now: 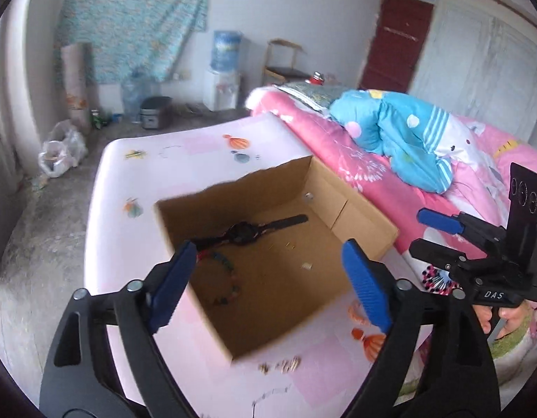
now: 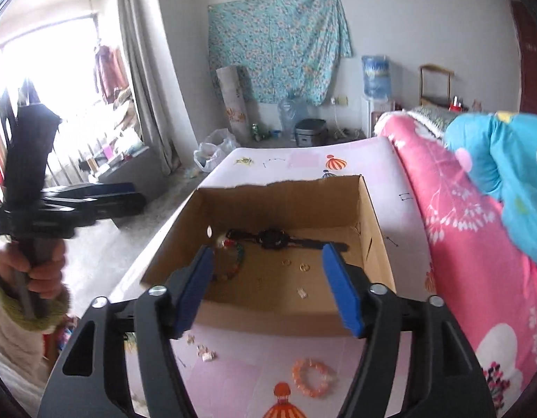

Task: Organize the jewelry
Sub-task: 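Withdraw both tools from the box back over the table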

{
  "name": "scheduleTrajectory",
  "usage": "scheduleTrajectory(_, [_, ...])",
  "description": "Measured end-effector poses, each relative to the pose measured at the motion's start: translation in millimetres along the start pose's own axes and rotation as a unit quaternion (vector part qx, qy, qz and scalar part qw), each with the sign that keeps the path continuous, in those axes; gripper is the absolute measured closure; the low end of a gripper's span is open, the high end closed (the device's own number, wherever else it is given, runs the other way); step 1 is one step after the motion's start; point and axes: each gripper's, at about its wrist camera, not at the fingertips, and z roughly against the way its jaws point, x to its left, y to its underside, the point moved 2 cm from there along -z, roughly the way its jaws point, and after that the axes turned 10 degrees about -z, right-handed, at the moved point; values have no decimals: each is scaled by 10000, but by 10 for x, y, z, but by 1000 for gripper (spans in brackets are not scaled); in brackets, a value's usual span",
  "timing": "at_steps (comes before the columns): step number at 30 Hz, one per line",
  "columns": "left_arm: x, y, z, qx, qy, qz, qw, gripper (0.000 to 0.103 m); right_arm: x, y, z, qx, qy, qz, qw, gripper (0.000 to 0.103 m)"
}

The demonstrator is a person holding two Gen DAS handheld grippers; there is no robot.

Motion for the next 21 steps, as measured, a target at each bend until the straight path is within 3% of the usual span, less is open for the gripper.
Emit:
scheduleTrajectory(4, [-22,451,135,35,-263,333,9991,19,95,173,80,-47,238,194,9995,27])
scheduleTrajectory(9, [29,868,115,259,-916,559,9939,19,146,177,241,-366,492,176,9980,8])
scheduleTrajectory(12, [52,1042,74,405,-1071,606,9916,19,221,201,307,-524,590,313,9964,7])
scheduleTrajectory(17, [96,1191,-17,555,-1182,596,9896,19,261,265,209,-370,917,470,9940,7])
scheduleTrajectory(21, [135,1294,-98,575,-1155,682,9893,19,141,403,146,28,651,303,9974,7])
